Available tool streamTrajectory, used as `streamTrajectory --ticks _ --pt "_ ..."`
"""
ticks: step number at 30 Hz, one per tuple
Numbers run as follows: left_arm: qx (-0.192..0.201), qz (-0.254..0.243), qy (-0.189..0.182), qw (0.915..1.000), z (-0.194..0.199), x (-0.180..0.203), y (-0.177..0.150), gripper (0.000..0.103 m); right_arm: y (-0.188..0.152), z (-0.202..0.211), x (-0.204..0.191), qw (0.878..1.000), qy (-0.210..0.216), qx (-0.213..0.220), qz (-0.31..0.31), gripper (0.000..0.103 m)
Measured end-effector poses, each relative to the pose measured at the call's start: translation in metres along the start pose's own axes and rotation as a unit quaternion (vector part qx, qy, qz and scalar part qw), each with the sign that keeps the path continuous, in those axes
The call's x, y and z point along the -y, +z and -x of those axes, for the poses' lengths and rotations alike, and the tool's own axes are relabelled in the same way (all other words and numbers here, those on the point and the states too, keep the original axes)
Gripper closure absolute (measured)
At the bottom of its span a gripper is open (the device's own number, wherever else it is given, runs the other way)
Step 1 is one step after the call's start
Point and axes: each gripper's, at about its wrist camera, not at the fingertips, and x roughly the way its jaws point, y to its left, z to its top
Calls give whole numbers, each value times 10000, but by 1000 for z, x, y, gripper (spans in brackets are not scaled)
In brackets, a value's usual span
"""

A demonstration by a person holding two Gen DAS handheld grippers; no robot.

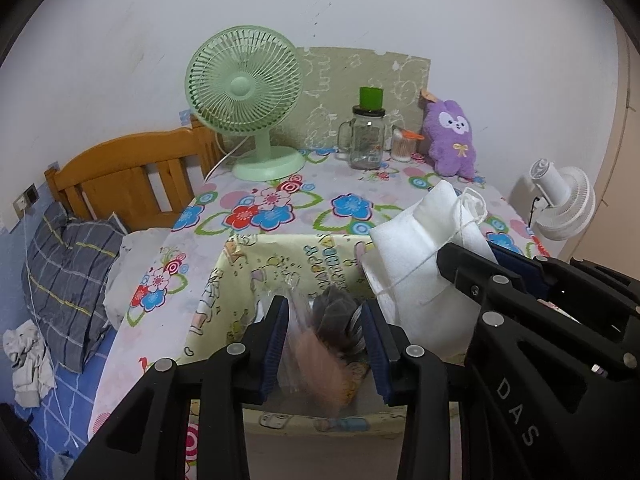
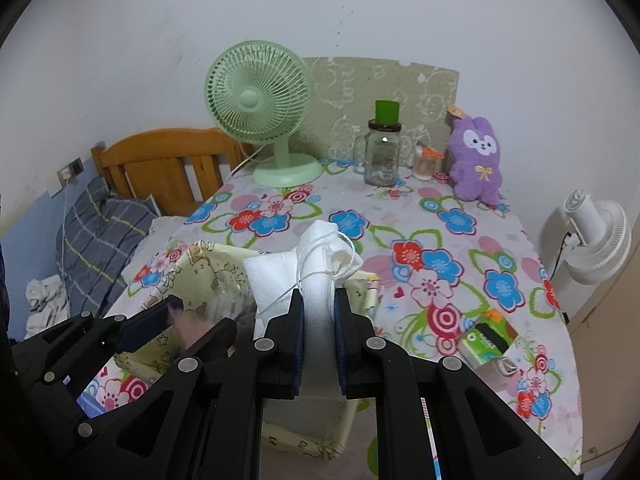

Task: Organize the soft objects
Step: 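Release the pink packet with the left tool while the right tool releases the cloth in the box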

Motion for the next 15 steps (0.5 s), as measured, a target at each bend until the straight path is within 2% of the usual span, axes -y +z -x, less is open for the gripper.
streamTrajectory --ticks 3,15 --pt "-94 39 35 9999 -8 -6 -2 68 -1 -10 -5 9999 49 -99 46 87" --pt "-422 159 62 9990 -29 -19 -8 65 -4 -35 -16 9991 175 -364 113 87"
